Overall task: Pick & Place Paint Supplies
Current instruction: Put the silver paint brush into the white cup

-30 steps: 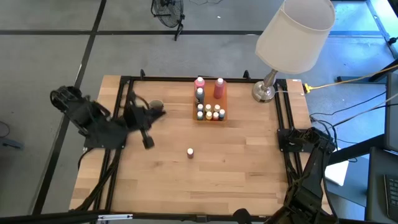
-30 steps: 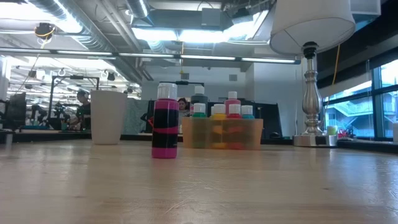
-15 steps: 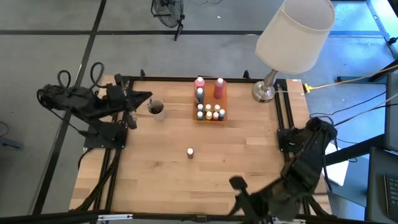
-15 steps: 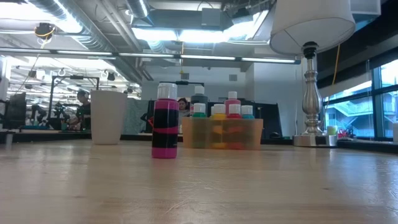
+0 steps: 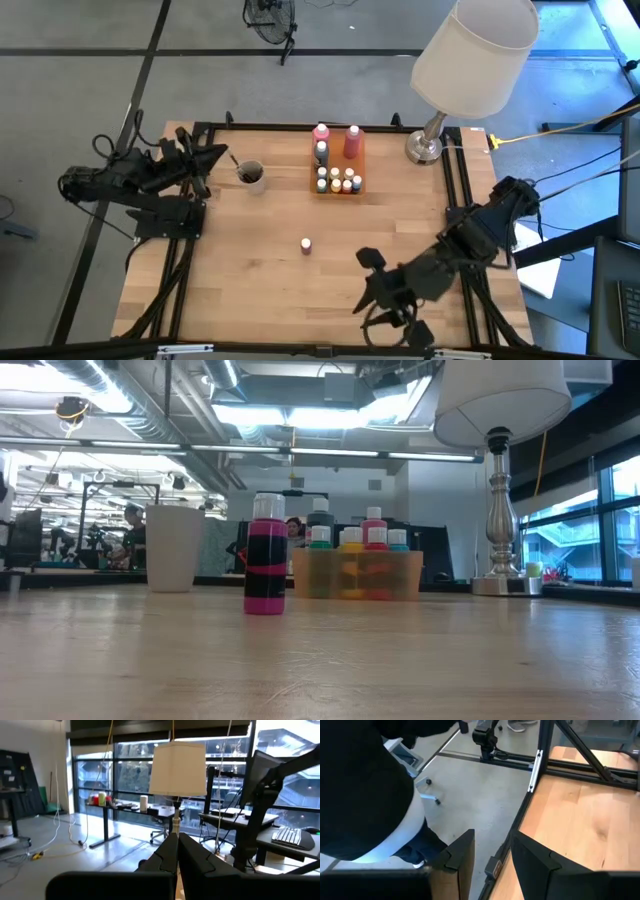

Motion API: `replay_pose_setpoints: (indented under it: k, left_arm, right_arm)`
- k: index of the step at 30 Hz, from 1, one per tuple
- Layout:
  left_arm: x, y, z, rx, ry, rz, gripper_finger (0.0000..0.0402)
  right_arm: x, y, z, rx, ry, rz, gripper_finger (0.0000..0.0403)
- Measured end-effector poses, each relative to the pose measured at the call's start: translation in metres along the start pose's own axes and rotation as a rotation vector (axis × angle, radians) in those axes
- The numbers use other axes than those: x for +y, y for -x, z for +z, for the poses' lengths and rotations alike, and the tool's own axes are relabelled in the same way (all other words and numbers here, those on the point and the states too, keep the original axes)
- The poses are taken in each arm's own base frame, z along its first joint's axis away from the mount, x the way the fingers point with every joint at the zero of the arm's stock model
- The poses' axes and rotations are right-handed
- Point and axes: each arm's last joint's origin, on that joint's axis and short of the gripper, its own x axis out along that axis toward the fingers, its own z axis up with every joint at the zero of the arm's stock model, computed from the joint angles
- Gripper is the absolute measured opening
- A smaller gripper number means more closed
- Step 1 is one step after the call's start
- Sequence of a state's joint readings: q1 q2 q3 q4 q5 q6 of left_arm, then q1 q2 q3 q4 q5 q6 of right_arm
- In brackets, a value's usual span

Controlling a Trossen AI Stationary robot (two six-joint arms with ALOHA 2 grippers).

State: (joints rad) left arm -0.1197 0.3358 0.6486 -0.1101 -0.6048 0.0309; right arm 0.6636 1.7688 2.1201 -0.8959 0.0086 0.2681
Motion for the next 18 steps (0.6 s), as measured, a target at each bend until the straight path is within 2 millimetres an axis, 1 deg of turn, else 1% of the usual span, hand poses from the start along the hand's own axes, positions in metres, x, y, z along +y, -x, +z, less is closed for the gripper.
replay_pose_setpoints:
  k: [4, 10, 13, 18]
  left_arm:
    - [0.006, 0.004, -0.014, -0.029, -0.009, 0.002, 0.0002]
    - [0.006, -0.006, -0.05, -0.017, -0.027, 0.0, 0.0002]
    - [0.01, -0.01, -0.068, -0.009, -0.014, 0.053, 0.0002]
    - [0.019, -0.014, -0.092, 0.029, 0.015, 0.072, 0.0002]
  right_arm:
    - [-0.014, 0.001, 0.004, 0.008, -0.009, 0.023, 0.0128]
    - [-0.03, 0.003, 0.008, 0.005, -0.018, 0.039, 0.0128]
    - [-0.034, 0.004, 0.009, 0.004, -0.022, 0.037, 0.0128]
    - [-0.036, 0.004, 0.009, 0.004, -0.026, 0.038, 0.0128]
